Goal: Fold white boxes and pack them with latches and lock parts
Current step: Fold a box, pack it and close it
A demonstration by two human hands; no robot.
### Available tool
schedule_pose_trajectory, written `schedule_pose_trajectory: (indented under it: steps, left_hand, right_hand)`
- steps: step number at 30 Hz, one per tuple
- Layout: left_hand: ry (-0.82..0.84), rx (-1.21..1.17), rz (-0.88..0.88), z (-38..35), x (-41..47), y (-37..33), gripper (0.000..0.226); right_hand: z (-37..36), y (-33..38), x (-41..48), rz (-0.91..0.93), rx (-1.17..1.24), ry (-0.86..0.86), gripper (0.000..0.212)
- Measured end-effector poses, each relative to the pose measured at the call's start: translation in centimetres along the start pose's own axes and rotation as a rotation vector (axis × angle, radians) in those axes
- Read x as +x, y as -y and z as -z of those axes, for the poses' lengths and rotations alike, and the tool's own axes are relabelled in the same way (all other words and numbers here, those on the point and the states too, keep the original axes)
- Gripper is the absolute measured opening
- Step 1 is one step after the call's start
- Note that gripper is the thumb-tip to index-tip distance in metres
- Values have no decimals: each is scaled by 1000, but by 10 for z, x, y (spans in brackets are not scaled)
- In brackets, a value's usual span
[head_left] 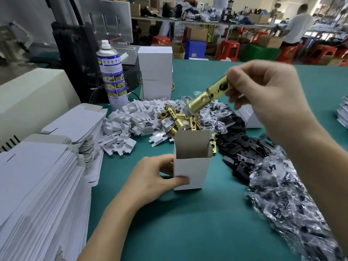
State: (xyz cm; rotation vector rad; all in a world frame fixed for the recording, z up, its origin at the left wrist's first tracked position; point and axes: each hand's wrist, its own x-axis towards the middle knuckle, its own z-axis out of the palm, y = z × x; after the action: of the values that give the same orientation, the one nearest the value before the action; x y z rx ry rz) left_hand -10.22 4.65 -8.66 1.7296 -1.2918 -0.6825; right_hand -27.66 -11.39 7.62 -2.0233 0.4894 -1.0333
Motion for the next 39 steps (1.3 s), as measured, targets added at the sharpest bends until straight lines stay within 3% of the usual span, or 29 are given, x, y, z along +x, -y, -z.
schedule_pose_trajectory:
  steps: [4, 11, 16, 23, 34, 39]
  left_hand:
    - [-10, 1, 12, 0, 0, 0, 38]
    - [-9, 17, 21, 0, 1, 1, 37]
    - [-10, 28, 3, 1, 1, -1, 39]
    - [5, 74, -5, 1, 0, -2, 36]
    - [1, 123, 7, 0, 0, -7, 21]
    - [8, 113, -3, 0, -1, -6, 22]
  right_hand:
    - [-1, -15, -21, -53, -52, -7, 8]
    - [-2, -11, -29, 8, -54, 17, 6]
    - [-15, -13, -35, 72, -364, 106, 6]
    - [-49, 5, -35, 126, -781, 406, 19]
    - [-80, 0, -56, -125, -919, 329, 23]
    - [-79, 4, -60, -136, -976, 474, 31]
